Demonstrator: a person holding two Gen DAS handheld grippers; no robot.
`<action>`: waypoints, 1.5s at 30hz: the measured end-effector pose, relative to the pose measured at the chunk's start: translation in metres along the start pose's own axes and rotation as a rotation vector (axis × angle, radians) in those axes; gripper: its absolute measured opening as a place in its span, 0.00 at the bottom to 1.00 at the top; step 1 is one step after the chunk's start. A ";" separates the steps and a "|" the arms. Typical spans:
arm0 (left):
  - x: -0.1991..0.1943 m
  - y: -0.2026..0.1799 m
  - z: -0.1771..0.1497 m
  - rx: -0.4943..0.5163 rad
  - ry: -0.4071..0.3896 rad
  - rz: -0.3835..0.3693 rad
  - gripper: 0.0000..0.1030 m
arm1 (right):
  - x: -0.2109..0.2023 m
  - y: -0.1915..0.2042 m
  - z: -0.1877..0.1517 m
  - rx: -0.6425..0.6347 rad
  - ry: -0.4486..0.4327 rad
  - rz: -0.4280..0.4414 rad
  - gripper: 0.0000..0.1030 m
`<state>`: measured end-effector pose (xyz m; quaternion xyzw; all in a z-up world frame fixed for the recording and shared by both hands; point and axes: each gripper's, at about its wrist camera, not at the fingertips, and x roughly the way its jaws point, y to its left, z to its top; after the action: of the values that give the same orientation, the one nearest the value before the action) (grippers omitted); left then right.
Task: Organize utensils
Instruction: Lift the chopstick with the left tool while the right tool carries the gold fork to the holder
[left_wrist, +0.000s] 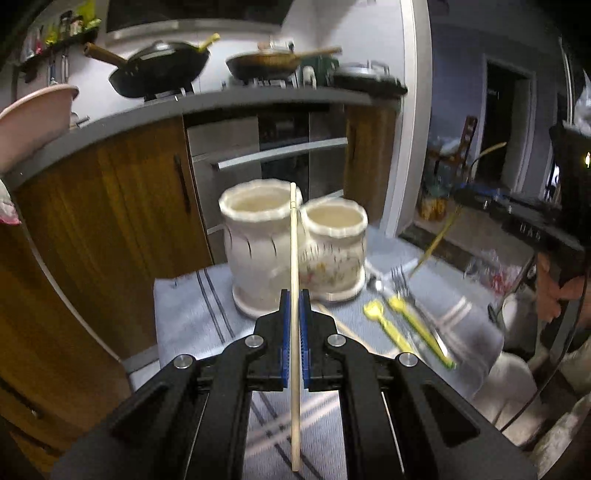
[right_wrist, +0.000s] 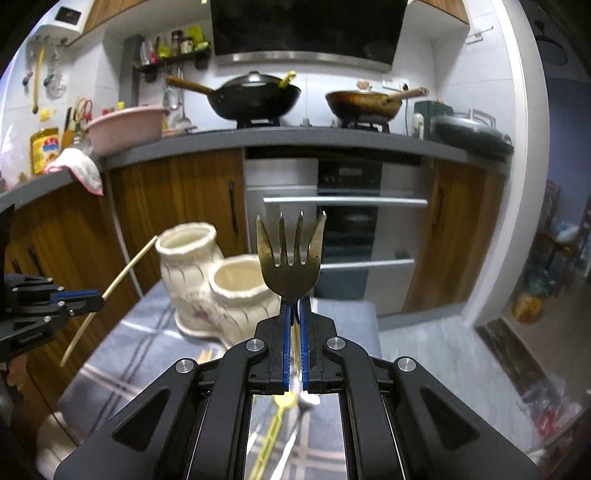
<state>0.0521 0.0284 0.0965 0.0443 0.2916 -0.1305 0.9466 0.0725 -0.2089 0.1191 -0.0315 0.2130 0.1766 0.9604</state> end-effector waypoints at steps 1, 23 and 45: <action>-0.002 0.003 0.006 -0.012 -0.024 -0.006 0.04 | 0.001 0.001 0.004 0.000 -0.007 0.006 0.05; 0.036 0.061 0.103 -0.256 -0.466 -0.122 0.04 | 0.032 0.021 0.105 0.042 -0.147 0.133 0.05; 0.098 0.060 0.055 -0.232 -0.334 -0.039 0.04 | 0.118 0.009 0.047 0.134 0.003 0.118 0.05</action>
<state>0.1761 0.0553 0.0873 -0.0927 0.1445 -0.1199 0.9778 0.1882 -0.1556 0.1123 0.0454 0.2271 0.2183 0.9480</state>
